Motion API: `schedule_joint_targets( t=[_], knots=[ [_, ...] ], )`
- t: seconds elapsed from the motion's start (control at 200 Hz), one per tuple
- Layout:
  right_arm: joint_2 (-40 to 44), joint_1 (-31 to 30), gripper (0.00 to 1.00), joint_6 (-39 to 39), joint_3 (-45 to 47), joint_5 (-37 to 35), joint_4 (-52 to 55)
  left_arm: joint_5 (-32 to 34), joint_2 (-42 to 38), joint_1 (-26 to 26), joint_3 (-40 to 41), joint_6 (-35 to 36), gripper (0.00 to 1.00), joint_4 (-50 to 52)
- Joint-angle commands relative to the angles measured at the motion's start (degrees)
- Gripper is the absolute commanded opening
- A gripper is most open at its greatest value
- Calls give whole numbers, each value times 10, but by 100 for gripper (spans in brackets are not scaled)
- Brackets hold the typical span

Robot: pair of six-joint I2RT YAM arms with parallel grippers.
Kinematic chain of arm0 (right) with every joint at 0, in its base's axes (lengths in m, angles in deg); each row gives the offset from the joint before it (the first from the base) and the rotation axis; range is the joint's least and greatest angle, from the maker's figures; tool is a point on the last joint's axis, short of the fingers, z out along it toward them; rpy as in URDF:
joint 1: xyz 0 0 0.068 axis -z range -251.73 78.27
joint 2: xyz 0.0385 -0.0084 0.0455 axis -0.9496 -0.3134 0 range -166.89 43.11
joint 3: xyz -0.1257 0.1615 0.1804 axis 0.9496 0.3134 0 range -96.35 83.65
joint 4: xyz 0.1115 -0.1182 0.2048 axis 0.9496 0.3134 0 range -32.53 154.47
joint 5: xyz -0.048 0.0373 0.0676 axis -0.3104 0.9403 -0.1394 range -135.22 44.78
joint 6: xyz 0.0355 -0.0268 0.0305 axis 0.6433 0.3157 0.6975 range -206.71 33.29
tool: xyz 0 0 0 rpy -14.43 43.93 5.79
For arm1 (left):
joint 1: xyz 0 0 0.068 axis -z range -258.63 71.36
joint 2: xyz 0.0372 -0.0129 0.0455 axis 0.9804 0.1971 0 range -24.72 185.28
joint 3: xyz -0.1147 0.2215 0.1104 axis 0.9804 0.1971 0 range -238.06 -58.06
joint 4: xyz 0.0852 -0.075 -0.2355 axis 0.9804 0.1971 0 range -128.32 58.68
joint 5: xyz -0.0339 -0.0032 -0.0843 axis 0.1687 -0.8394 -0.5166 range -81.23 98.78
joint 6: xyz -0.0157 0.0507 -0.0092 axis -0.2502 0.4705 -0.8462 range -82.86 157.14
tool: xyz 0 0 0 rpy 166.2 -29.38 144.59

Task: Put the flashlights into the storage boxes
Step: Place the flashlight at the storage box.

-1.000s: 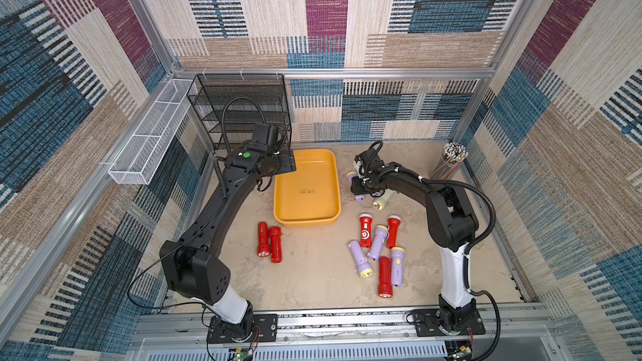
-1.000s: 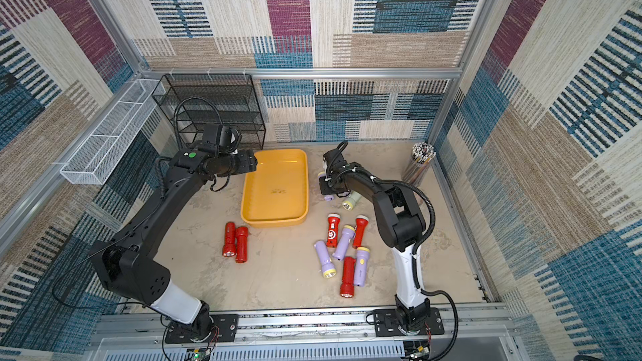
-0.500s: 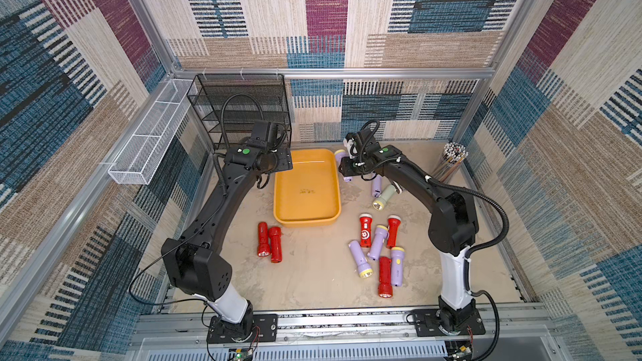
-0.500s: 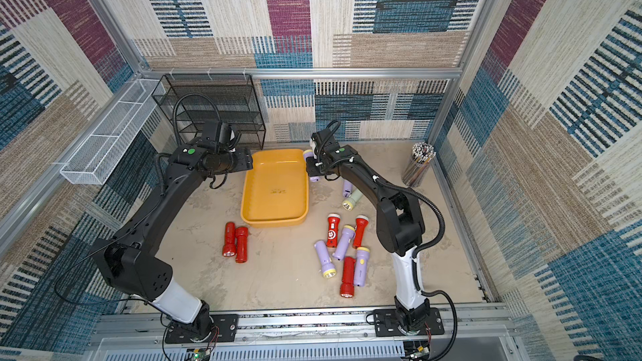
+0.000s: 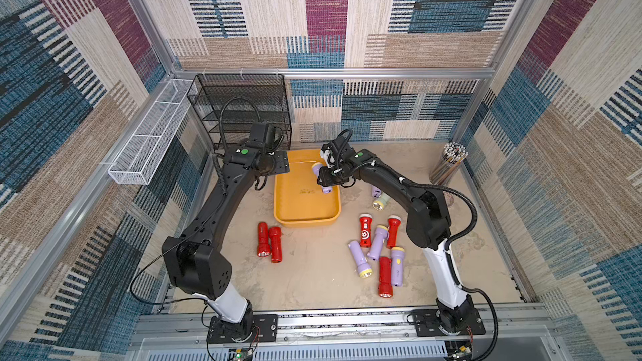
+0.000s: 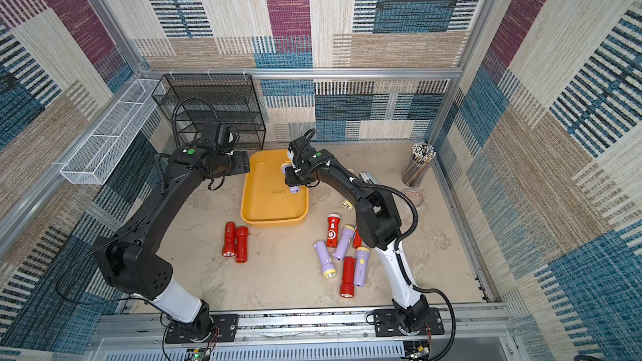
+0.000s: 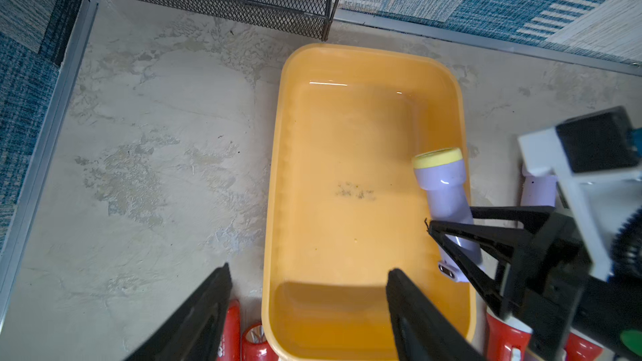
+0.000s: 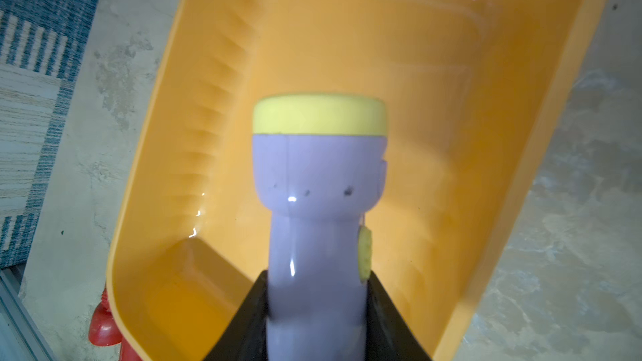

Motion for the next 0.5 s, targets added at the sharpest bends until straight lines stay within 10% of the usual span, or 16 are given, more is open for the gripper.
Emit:
schedule_joint_targets(
  t=[0.0, 0.22, 0.496],
  knots=[
    [-45, 0, 33, 1, -56, 4, -12, -4, -7, -2, 9, 17, 74, 7],
    [-185, 7, 34, -4, -260, -11, 34, -10, -15, -3, 31, 13, 73, 7],
    [-198, 33, 37, 10, -233, -24, -22, -17, -23, -3, 48, 12, 73, 9]
  ],
)
